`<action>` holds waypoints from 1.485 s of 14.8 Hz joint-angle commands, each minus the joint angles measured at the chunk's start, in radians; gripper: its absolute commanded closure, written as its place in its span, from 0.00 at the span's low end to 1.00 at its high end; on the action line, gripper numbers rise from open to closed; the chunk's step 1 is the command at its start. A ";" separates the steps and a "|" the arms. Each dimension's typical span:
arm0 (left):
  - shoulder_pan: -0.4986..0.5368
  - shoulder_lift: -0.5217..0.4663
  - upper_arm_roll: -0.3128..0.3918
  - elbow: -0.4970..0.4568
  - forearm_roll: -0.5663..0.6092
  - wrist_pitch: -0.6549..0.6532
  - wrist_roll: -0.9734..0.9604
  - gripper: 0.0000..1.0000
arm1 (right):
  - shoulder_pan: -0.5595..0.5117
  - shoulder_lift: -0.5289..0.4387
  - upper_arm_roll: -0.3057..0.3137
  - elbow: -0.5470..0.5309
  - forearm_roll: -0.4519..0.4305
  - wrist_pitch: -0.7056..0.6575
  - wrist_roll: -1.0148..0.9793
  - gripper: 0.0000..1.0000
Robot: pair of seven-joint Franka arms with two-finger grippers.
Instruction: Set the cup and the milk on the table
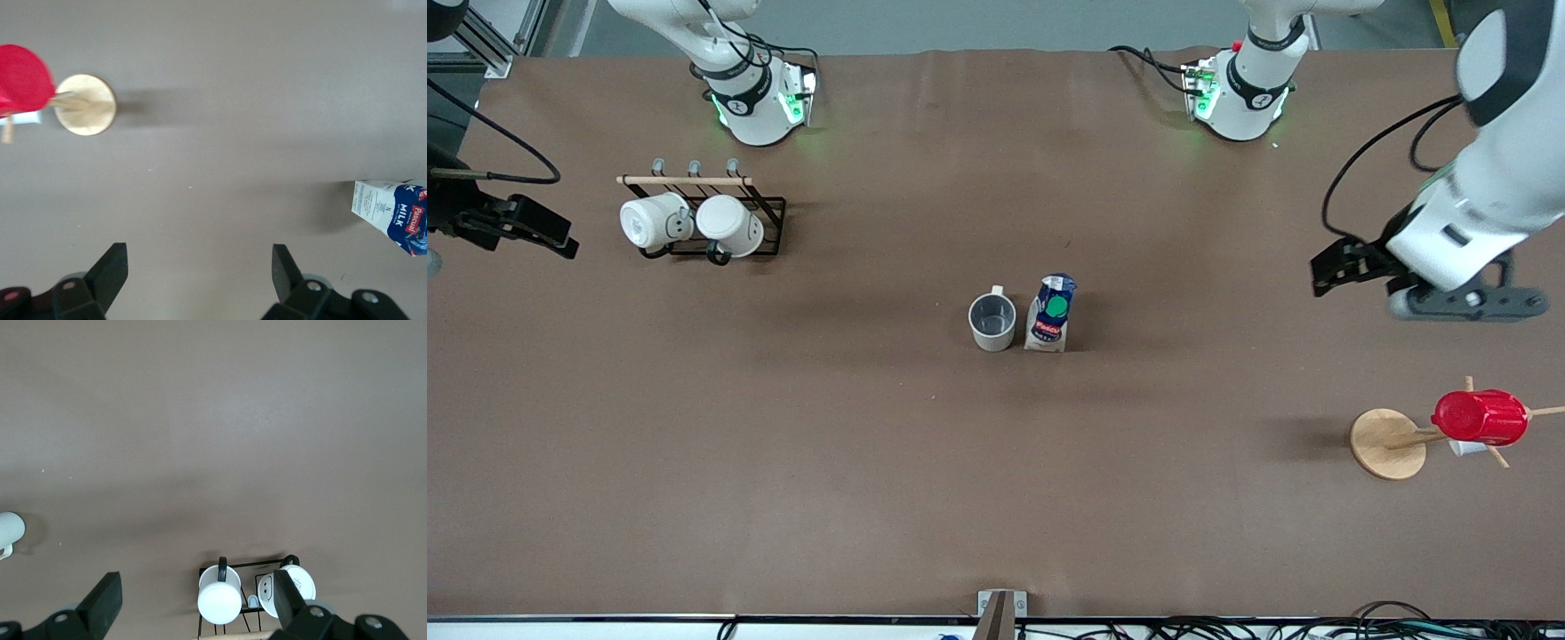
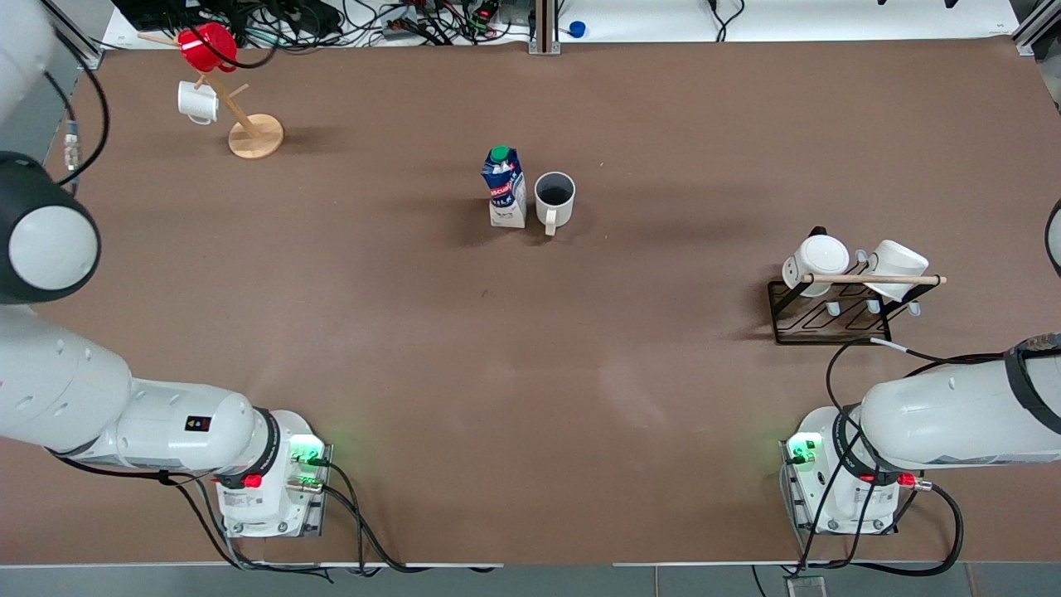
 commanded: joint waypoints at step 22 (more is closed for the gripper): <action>0.028 -0.136 0.040 -0.060 -0.052 -0.075 0.084 0.00 | -0.001 -0.001 0.000 -0.002 0.005 0.008 -0.063 0.00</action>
